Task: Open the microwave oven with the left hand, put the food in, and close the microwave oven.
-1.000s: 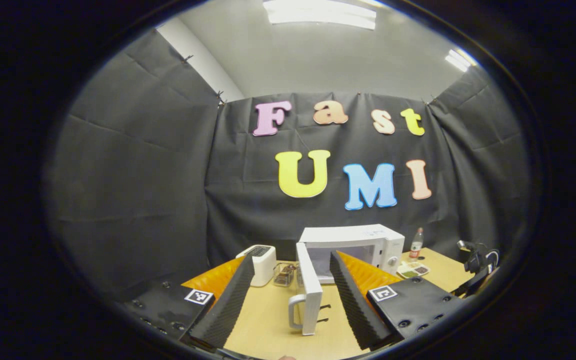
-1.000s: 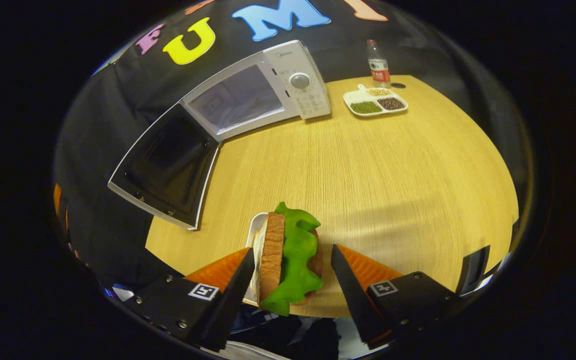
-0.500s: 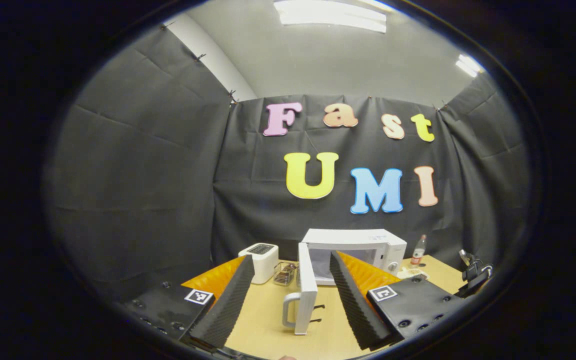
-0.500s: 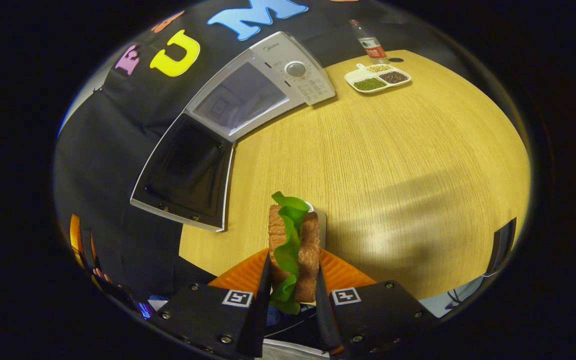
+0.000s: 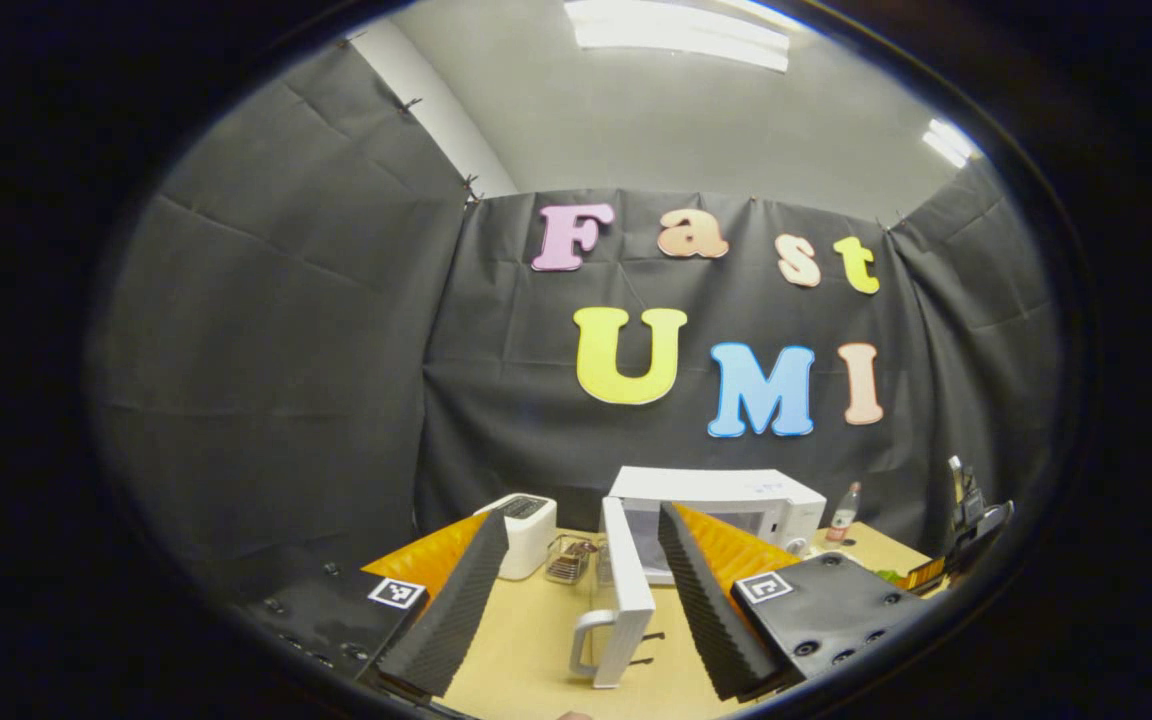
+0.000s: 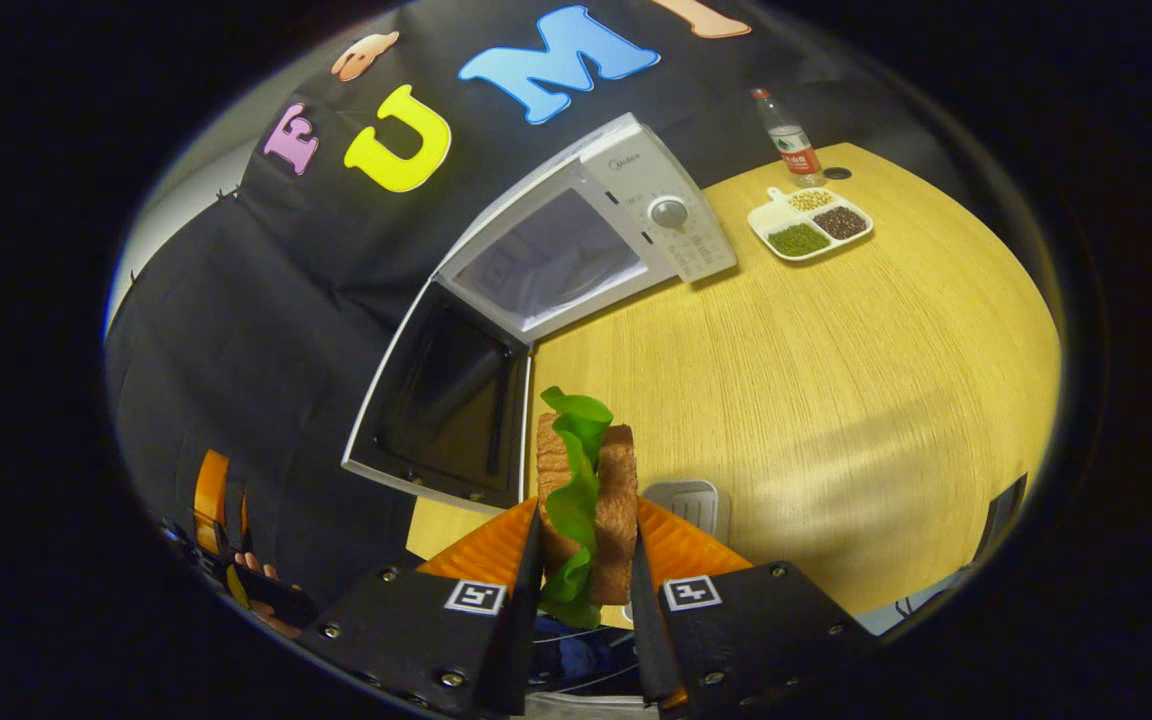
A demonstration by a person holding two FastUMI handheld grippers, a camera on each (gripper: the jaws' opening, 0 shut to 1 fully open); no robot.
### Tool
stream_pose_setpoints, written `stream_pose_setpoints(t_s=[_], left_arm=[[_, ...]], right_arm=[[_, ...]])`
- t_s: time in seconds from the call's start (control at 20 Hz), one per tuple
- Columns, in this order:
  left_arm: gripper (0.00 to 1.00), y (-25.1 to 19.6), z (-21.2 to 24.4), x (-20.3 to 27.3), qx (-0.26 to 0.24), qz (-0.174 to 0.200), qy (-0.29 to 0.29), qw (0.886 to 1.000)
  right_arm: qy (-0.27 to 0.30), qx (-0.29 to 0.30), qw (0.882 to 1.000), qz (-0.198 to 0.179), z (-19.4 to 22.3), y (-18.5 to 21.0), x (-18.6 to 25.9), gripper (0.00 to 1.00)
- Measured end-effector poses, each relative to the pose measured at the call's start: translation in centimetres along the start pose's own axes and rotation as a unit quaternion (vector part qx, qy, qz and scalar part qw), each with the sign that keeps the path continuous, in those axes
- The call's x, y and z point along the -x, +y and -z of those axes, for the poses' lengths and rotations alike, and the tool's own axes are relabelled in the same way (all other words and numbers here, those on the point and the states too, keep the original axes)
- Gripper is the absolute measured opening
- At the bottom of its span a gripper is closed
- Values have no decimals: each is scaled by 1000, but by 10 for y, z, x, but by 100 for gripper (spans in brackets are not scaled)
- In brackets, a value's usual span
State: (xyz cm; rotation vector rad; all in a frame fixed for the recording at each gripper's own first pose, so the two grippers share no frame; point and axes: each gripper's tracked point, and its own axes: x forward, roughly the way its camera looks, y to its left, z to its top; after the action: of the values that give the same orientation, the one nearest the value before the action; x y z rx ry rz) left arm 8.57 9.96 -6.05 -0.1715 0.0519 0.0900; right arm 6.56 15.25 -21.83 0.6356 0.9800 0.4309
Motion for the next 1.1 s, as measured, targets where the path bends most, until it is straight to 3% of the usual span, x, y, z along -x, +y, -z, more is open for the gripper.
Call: stream_pose_setpoints(t_s=[0.55, 1.1], left_arm=[[94, 63, -3, -60, -13, -14, -8, 1000], [100, 124, 21, -111, -30, -44, 14, 998]], right_arm=[[-121, -22, 992, -14, -88, 58, -81, 43], [-211, -60, 976, -7, -153, 63, -172, 42]])
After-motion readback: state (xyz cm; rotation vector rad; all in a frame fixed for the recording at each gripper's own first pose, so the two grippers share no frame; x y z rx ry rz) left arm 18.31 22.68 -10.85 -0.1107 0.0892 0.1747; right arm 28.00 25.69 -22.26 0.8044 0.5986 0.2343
